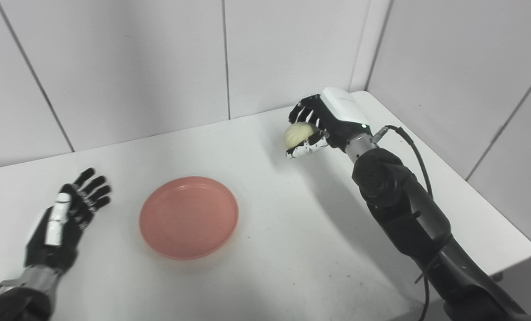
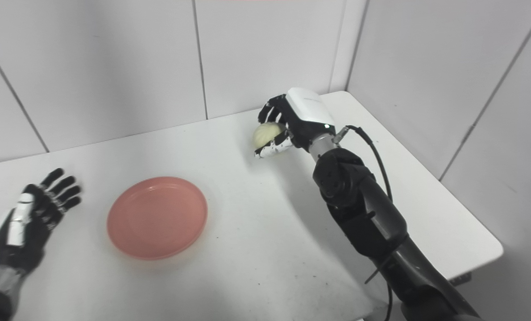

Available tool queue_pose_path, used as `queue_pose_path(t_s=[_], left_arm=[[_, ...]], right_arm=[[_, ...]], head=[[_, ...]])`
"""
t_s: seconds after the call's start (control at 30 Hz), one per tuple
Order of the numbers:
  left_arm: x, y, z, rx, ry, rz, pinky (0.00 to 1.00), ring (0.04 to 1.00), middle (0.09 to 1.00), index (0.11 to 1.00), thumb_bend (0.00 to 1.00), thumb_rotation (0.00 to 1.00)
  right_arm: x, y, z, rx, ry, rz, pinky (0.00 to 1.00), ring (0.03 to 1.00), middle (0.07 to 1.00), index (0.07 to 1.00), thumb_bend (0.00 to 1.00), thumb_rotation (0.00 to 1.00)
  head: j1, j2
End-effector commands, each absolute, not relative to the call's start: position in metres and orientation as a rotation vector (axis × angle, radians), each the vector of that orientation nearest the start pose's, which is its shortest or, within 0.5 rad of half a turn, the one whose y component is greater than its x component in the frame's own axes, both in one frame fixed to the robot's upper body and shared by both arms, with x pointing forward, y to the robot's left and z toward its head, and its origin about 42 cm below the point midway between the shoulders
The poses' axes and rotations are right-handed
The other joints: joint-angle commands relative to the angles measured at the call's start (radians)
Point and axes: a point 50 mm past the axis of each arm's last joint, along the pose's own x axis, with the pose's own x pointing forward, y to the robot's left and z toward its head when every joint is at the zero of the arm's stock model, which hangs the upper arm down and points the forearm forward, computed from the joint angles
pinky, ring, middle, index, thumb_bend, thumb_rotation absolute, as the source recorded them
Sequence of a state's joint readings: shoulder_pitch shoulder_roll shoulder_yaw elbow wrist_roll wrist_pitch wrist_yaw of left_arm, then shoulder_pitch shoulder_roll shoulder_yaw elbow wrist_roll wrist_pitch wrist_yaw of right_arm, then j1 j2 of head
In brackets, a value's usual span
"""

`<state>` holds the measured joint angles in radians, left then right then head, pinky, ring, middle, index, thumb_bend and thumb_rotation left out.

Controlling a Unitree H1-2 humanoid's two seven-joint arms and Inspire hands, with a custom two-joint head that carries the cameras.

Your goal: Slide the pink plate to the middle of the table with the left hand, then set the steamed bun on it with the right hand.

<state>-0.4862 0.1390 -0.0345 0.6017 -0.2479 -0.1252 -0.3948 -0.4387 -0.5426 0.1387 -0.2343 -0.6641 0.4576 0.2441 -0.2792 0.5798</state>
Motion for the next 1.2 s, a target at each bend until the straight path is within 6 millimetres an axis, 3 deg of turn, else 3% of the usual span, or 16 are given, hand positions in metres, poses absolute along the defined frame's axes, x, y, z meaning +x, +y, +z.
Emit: queue_pose_path(t_s=[0.0, 0.23, 0.63, 0.87, 1.17], left_arm=[[0.397, 0.198, 0.059, -0.090, 0.244, -0.444, 0.89, 0.879, 0.898, 0.895, 0.52, 1.00], [0.396, 0.173, 0.065, -0.076, 0.245, -0.448, 0.93, 0.892, 0.903, 0.913, 0.52, 1.00], [0.400, 0.143, 0.070, -0.066, 0.251, -0.443, 0.95, 0.897, 0.907, 0.921, 0.49, 1.00], [0.402, 0.132, 0.071, -0.066, 0.243, -0.437, 0.91, 0.901, 0.914, 0.923, 0.47, 1.00], [0.404, 0.127, 0.073, -0.073, 0.239, -0.436, 0.90, 0.897, 0.912, 0.920, 0.47, 1.00]], right_arm=[[0.384, -0.286, 0.329, -1.173, -0.285, -0.063, 0.36, 0.434, 0.501, 0.490, 0.50, 0.13], [0.396, -0.236, 0.321, -1.126, -0.336, 0.080, 0.36, 0.423, 0.482, 0.489, 0.50, 0.13], [0.410, -0.173, 0.297, -1.097, -0.389, 0.262, 0.37, 0.436, 0.498, 0.490, 0.50, 0.13], [0.414, -0.151, 0.286, -1.121, -0.406, 0.334, 0.29, 0.377, 0.463, 0.490, 0.50, 0.13], [0.419, -0.137, 0.271, -1.132, -0.387, 0.388, 0.30, 0.391, 0.474, 0.489, 0.50, 0.13]], head=[[0.041, 0.000], [0.157, -0.002], [0.285, 0.001], [0.322, 0.009], [0.332, 0.013]])
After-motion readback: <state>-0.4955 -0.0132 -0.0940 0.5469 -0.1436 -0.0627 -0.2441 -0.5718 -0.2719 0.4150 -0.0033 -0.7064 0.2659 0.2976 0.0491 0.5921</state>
